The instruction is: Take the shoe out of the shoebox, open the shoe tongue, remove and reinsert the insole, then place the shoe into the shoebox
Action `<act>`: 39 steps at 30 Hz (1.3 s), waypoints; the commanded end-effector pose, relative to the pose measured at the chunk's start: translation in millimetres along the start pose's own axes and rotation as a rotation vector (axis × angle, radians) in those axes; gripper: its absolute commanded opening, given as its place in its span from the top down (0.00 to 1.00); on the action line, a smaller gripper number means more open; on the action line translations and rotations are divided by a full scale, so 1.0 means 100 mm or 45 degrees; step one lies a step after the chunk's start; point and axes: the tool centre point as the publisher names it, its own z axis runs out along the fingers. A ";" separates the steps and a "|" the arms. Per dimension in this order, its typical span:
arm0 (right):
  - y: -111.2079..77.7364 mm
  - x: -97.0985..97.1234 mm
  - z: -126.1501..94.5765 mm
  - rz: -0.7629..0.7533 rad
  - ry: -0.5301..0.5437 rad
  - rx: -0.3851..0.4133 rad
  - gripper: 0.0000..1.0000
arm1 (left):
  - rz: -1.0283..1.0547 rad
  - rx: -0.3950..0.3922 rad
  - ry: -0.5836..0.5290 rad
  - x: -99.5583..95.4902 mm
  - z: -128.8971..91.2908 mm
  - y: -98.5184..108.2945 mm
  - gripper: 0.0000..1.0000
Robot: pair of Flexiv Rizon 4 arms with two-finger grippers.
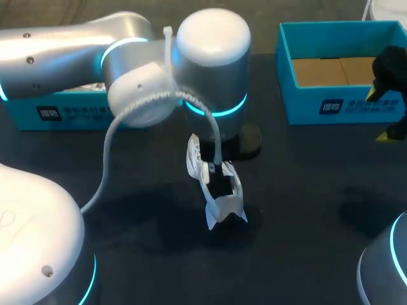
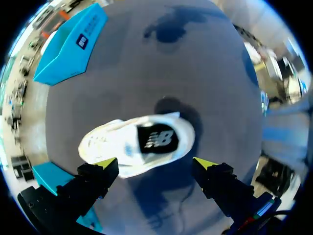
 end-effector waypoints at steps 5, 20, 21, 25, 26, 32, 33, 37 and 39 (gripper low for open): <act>0.01 -0.02 0.01 0.000 0.004 0.003 0.00 | -0.031 0.052 0.012 0.31 0.17 0.05 0.00; 0.01 -0.02 0.01 0.000 0.004 0.003 0.00 | -0.112 0.080 0.049 0.53 0.47 -0.13 0.00; 0.01 -0.02 0.01 0.000 0.004 0.003 0.00 | -0.124 0.078 0.062 0.54 0.51 -0.14 0.00; 0.01 -0.02 0.01 0.000 0.004 0.003 0.00 | -0.155 0.080 0.046 0.57 0.60 -0.16 0.00; 0.01 -0.02 0.01 0.000 0.004 0.003 0.00 | -0.149 0.077 0.049 0.58 0.62 -0.17 0.00; 0.01 -0.02 0.01 0.000 0.004 0.003 0.00 | -0.156 0.066 0.060 0.57 0.77 -0.17 0.00; 0.01 -0.02 0.01 0.000 0.004 0.003 0.00 | -0.167 0.067 0.062 0.57 0.78 -0.16 0.00; 0.01 -0.02 0.01 0.000 0.004 0.003 0.00 | -0.184 0.068 0.083 0.55 0.84 -0.14 0.00; 0.01 -0.02 0.01 0.000 0.004 0.003 0.00 | -0.184 0.067 0.097 0.53 0.87 -0.15 0.00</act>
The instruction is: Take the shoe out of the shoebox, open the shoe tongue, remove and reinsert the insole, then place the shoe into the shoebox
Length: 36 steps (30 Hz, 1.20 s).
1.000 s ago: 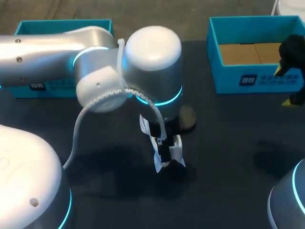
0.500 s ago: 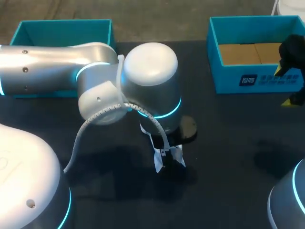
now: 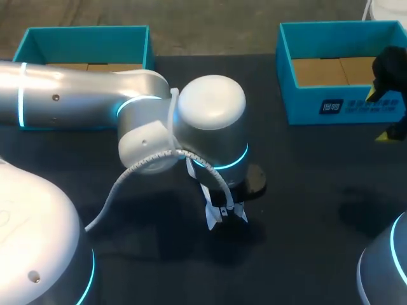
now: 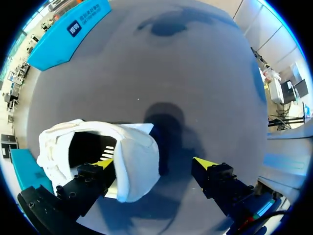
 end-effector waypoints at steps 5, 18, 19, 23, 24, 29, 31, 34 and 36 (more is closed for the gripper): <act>0.01 -0.02 0.01 0.000 0.005 0.004 0.00 | 0.003 -0.013 0.040 -0.07 0.14 -0.03 0.00; 0.01 -0.02 0.01 0.000 0.005 0.004 0.00 | -0.012 -0.015 0.112 -0.03 0.21 -0.03 0.51; 0.01 -0.02 0.01 0.000 0.005 0.004 0.00 | -0.014 -0.017 0.115 -0.02 0.22 -0.03 0.56; 0.01 -0.02 0.01 0.000 0.005 0.004 0.00 | -0.022 -0.020 0.134 0.02 0.22 -0.01 0.87; 0.01 -0.02 0.01 0.000 0.005 0.004 0.00 | -0.023 -0.021 0.140 0.02 0.22 -0.01 0.94; 0.01 -0.02 0.01 0.000 0.005 0.004 0.00 | -0.024 -0.017 0.169 0.05 0.18 0.03 1.00; 0.01 -0.02 0.01 0.000 0.005 0.004 0.00 | -0.014 -0.020 0.175 0.06 0.14 0.04 1.00; 0.01 -0.02 0.01 0.000 0.005 0.004 0.00 | 0.000 -0.021 0.182 0.06 0.04 0.07 1.00; 0.01 -0.02 0.01 0.000 0.005 0.004 0.00 | 0.014 -0.023 0.184 0.06 -0.05 0.08 1.00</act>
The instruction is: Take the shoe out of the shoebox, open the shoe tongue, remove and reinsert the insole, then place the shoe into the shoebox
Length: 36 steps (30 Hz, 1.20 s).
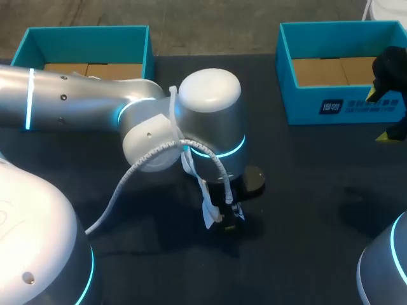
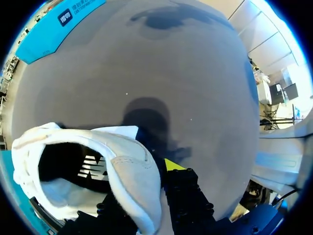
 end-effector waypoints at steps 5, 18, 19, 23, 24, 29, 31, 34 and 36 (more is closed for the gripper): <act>0.01 -0.02 0.01 0.000 0.005 0.005 0.00 | 0.082 -0.002 0.041 0.02 -0.48 0.09 1.00; 0.01 -0.02 0.01 0.000 0.005 0.005 0.00 | 0.263 -0.005 0.121 -0.05 -1.23 0.26 1.00; 0.01 -0.02 0.01 0.000 0.005 0.005 0.00 | 0.268 -0.004 0.120 -0.05 -1.29 0.27 1.00; 0.01 -0.02 0.01 0.000 0.005 0.005 0.00 | 0.309 0.014 0.116 -0.09 -1.53 0.33 1.00; 0.01 -0.02 0.01 0.000 0.005 0.005 0.00 | 0.320 0.018 0.115 -0.09 -1.59 0.34 1.00; 0.01 -0.02 0.01 0.000 0.005 0.005 0.00 | 0.356 -0.015 0.060 -0.13 -1.85 0.39 1.00; 0.01 -0.02 0.01 0.000 0.005 0.005 0.00 | 0.361 -0.004 0.071 -0.14 -1.93 0.41 1.00; 0.01 -0.02 0.01 0.000 0.005 0.005 0.00 | 0.368 0.009 0.081 -0.13 -1.99 0.42 1.00; 0.01 -0.02 0.01 0.000 0.005 0.005 0.00 | 0.375 0.003 0.077 -0.10 -2.03 0.42 1.00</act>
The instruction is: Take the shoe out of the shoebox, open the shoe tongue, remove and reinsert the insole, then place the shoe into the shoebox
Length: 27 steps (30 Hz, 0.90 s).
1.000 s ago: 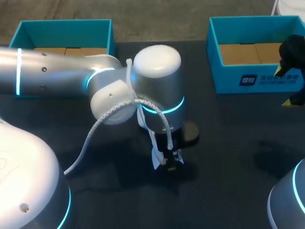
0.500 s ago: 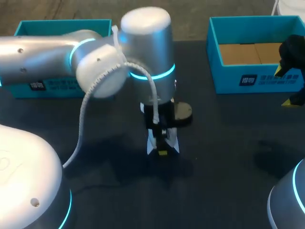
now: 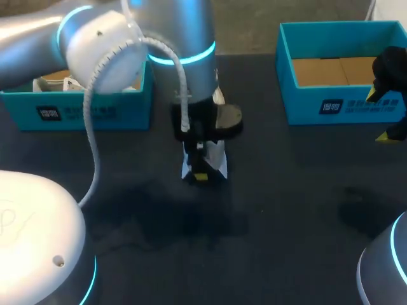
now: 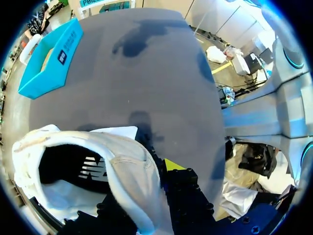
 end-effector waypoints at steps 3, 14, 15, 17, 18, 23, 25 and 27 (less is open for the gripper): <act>0.01 -0.02 0.01 0.000 0.006 0.005 0.00 | 0.030 0.024 -0.005 0.09 -0.32 0.07 1.00; 0.01 -0.02 0.01 0.000 0.006 0.005 0.00 | 0.041 0.057 -0.016 0.11 -0.41 0.09 1.00; 0.01 -0.02 0.01 0.000 0.006 0.005 0.00 | 0.041 0.057 -0.016 0.11 -0.41 0.09 1.00; 0.01 -0.02 0.01 0.000 0.006 0.005 0.00 | 0.041 0.057 -0.016 0.11 -0.41 0.09 1.00; 0.01 -0.02 0.01 0.000 0.006 0.005 0.00 | 0.041 0.057 -0.016 0.11 -0.41 0.09 1.00; 0.01 -0.02 0.01 0.000 0.006 0.005 0.00 | 0.068 0.050 -0.012 0.11 -0.43 0.12 1.00; 0.01 -0.02 0.01 0.000 0.006 0.005 0.00 | 0.089 0.049 -0.014 0.10 -0.46 0.18 1.00; 0.01 -0.02 0.01 0.000 0.006 0.005 0.00 | 0.105 0.059 0.004 0.08 -0.50 0.27 1.00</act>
